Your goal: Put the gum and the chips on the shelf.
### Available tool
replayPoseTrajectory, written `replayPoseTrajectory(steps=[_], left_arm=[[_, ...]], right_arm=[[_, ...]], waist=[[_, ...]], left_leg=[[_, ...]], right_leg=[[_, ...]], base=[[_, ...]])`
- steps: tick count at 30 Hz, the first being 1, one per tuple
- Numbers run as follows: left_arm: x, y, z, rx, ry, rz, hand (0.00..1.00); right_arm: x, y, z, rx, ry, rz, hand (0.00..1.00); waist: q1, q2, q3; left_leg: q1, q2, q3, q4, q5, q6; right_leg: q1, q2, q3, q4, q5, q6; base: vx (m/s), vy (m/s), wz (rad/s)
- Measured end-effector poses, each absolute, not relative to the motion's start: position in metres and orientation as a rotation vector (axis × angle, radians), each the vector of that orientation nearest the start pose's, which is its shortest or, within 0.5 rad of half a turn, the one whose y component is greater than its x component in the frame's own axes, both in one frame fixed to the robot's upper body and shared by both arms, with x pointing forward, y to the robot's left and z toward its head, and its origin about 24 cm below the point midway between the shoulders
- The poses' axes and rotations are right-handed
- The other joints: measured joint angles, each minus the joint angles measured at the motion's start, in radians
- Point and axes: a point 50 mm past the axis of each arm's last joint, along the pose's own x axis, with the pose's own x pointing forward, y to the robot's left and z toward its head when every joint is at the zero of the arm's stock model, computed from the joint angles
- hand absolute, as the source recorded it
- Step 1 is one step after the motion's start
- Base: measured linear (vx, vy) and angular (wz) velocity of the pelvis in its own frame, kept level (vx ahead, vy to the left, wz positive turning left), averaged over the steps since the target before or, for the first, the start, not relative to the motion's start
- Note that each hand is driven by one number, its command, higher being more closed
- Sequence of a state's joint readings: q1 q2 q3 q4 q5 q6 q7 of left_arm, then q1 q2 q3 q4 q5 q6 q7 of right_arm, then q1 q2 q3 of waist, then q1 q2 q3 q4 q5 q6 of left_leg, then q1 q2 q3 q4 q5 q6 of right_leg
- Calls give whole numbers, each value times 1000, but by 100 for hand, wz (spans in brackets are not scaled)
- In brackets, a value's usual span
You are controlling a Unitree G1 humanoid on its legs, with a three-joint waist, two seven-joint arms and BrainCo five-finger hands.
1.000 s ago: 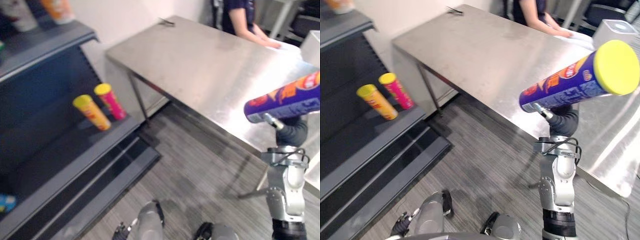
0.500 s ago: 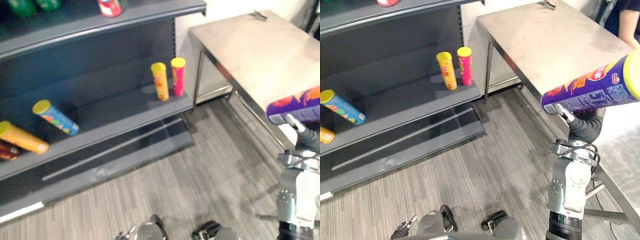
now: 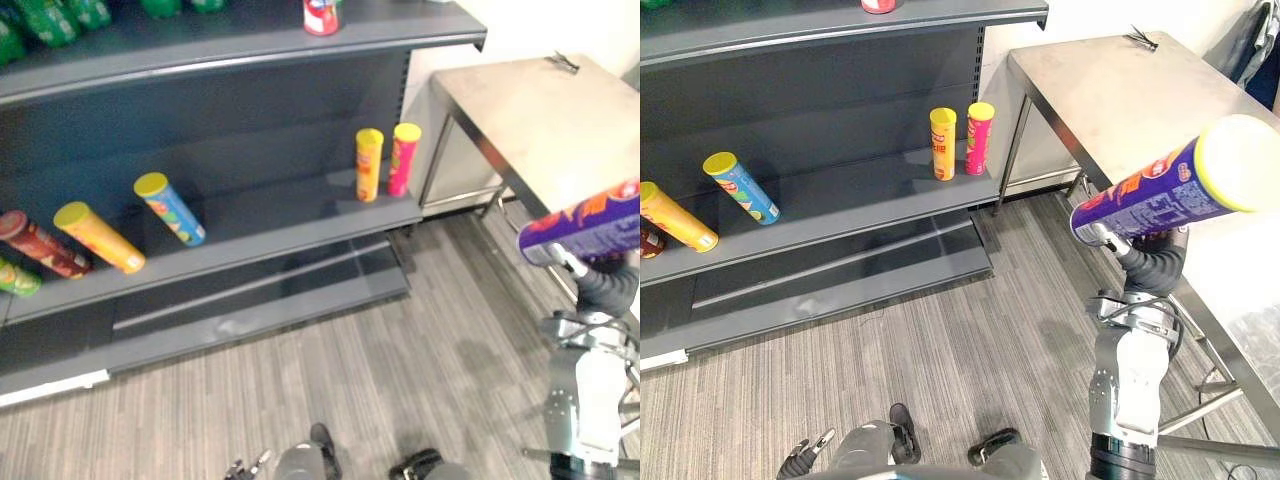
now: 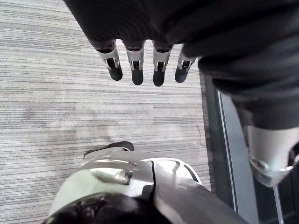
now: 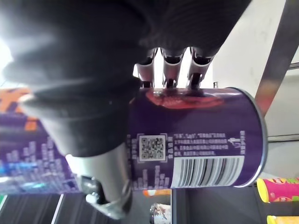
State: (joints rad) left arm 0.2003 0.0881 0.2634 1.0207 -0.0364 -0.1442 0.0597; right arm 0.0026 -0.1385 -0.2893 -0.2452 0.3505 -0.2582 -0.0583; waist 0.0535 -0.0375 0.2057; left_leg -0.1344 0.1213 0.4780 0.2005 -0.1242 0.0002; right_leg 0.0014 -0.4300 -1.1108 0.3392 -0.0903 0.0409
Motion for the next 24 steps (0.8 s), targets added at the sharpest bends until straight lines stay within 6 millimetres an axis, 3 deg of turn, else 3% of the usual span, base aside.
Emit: replayPoseTrajectory(steps=[5,8,9,10,11,12,13,16,19,20,22,24], left_arm=[[64,226,-155,-39,1015,399,0],[64,226,-155,-67,1005,415,0],[63,227,-155,-72,1007,420,0],[63,228,-155,-73,1006,424,0],[62,228,-155,-83,1005,431,0],[61,227,-155,-82,1003,421,0],[62,228,-153,-67,994,408,0],[65,234,-151,-66,980,416,0],[64,232,-152,-67,986,412,0],[65,230,-152,-64,986,399,0],[68,229,-152,-55,982,380,0],[66,226,-153,-65,992,382,0]], right_arm=[[240,-222,106,187,-422,-208,100],[245,-205,97,201,-361,-132,100],[247,-198,94,204,-345,-98,100],[248,-193,91,204,-330,-64,100],[248,-190,89,204,-321,-49,100],[248,-185,85,209,-304,-21,100],[246,-180,82,218,-295,3,100],[242,-174,81,243,-295,31,100],[237,-175,81,252,-297,28,100],[235,-175,82,252,-299,29,100],[233,-174,81,255,-296,30,100],[235,-170,83,264,-302,47,100]], waist=[[17,0,0],[31,-2,1],[32,-4,3],[32,-10,7],[33,-10,8],[28,-4,13],[24,-5,15],[-6,-35,19],[-9,-33,21],[-12,-34,20],[-19,-34,20],[-5,-13,23]], left_leg=[[-13,5,-19,2,17,6],[-27,0,-35,52,-18,18],[-22,-12,-55,80,-42,26],[-8,-31,-81,111,-71,39],[0,-41,-91,124,-87,48],[27,-52,-136,136,-105,61],[34,-59,-181,132,-115,72],[45,-111,-273,112,-112,87],[63,-151,-309,113,-111,82],[68,-170,-326,117,-116,75],[68,-174,-324,124,-125,61],[66,-138,-318,144,-140,41]], right_leg=[[4,17,-8,-11,15,-3],[13,-32,3,60,15,-1],[20,-79,34,142,18,-5],[12,-136,120,247,38,-43],[-11,-154,200,301,67,-92],[-98,-153,422,401,130,-177],[-158,-76,631,419,63,-83],[-217,69,767,335,-46,-32],[-235,122,777,195,-39,-10],[-231,141,793,108,-18,20],[-208,157,790,21,29,52],[-175,203,788,-43,36,56]], base=[[46,25,9],[84,88,33],[88,131,57],[109,182,64],[96,175,70],[165,173,81],[152,106,92],[156,47,113],[201,35,79],[199,1,75],[192,-42,60],[210,-89,4]])
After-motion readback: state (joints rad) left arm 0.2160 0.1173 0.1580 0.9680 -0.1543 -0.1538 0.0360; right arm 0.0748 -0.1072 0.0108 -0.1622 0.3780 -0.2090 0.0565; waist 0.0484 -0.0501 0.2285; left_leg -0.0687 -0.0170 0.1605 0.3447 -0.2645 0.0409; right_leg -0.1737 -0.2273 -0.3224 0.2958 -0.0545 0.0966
